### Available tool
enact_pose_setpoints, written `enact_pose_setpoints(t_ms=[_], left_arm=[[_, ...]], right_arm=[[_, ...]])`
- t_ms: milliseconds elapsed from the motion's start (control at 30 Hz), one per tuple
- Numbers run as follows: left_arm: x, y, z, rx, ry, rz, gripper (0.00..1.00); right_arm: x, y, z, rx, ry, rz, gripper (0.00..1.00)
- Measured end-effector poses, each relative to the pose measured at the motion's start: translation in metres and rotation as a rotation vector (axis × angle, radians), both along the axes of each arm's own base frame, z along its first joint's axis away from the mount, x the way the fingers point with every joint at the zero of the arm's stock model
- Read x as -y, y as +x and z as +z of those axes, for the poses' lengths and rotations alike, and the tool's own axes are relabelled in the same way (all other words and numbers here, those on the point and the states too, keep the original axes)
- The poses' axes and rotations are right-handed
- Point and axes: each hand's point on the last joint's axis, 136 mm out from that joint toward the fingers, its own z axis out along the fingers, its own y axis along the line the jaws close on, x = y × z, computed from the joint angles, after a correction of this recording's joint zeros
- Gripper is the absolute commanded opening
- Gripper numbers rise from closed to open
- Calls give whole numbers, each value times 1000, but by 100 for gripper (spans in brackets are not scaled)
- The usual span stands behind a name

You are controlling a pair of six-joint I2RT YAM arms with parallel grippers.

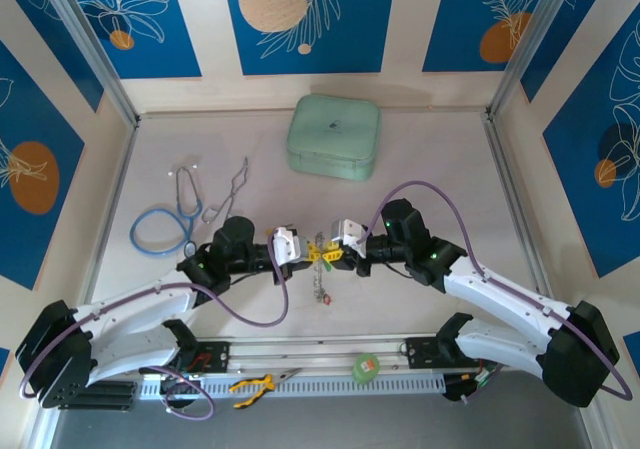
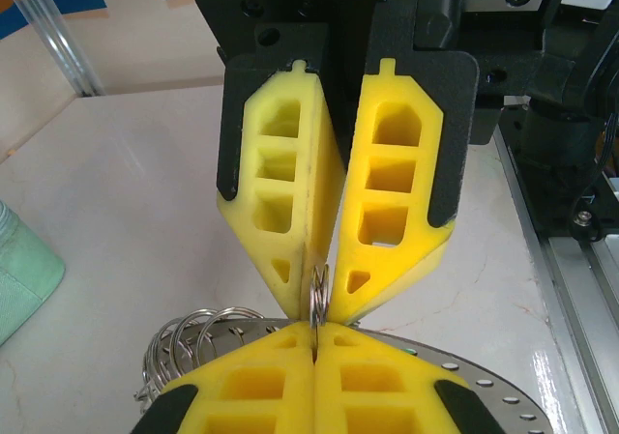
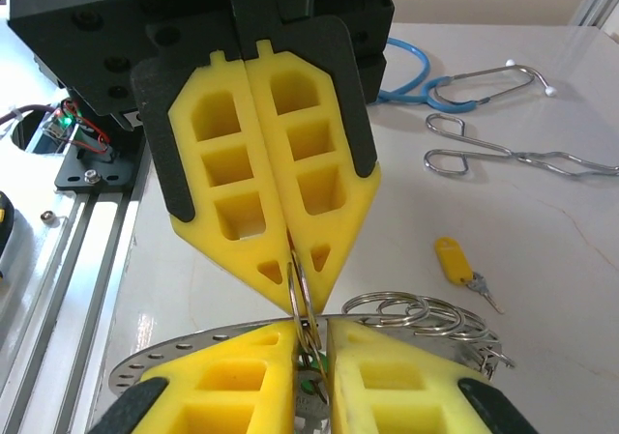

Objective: Put the keys on the keyring

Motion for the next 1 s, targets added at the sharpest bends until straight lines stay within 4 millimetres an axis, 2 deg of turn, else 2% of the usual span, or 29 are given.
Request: enact_pose_setpoints(t_ms=[133,267,300,333,367,467,633,800,1000], left_arm=[[0,0,0,-1,0,-2,0],[0,0,-2,-5,4,-2,0],[0,0,-3,-6,6,-1,0],[0,0,-3,-8,7,-1,7],[1,0,-4,-9,8,0,20],[-1,4,-6,-10,19,22,29],[-4,6,-14,-25,68,43,27],[-5,8,-10,-11,103,40,24],[-7,6,-15,-17,136,32,19]], right_arm=[[0,-1,0,-3,0,4,15],[0,-1,0,-4,-1,6,0],[1,-1,-1,-4,-4,6,0],[1,-2,-2,-2,-6,8,0],[1,-2,-2,-2,-8,9,0],[2,-5,-7,-12,-28,19,0],[4,-7,-10,-19,-108,22,0],[-1,-4,-3,7,-193,27,0],[-5,-2,-9,27,-321,37,0]])
